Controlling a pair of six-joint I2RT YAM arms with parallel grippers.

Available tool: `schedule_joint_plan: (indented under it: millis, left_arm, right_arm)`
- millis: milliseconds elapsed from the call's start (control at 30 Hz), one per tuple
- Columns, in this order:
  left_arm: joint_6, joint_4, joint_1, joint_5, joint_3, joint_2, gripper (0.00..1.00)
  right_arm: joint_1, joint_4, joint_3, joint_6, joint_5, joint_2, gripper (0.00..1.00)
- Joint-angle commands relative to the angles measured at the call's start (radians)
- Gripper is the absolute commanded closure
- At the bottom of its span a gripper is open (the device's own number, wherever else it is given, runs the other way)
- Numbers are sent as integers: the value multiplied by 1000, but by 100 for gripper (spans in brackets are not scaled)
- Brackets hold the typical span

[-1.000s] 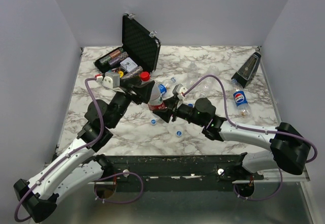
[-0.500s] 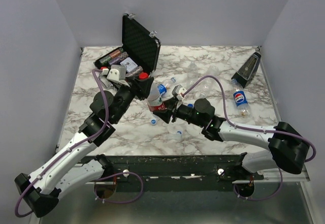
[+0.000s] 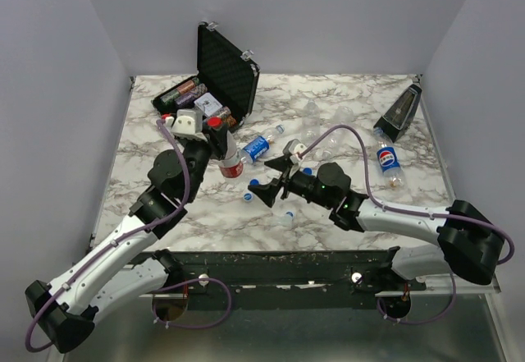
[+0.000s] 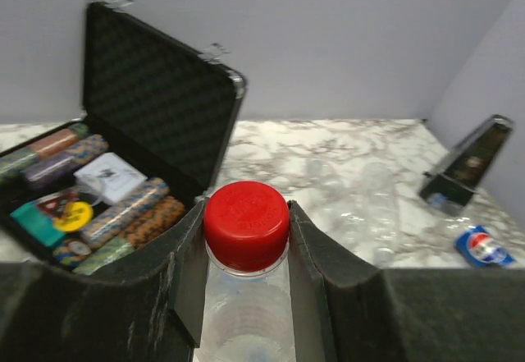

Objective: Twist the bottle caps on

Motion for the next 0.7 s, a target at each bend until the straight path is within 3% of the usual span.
schedule_joint_plan:
  millis: [0, 100, 233, 467, 667]
  left_arm:
    - [186, 102, 20, -251, -96, -27, 91]
    - [234, 200, 75, -316, -170, -24, 91]
    - [250, 335, 242, -321, -247, 4, 93]
    - [92, 538, 602, -147, -322, 122, 94]
    - [173, 687, 696, -64, -316, 263, 94]
  right_arm:
    - [-1, 39, -57, -17, 111, -72, 1]
    - [-1, 37, -95, -37, 192, -118, 0]
    - [-1, 45, -133, -53, 254, -155, 0]
    - [-2, 83, -163, -59, 291, -161, 0]
    - [-2, 92, -167, -74, 295, -155, 0]
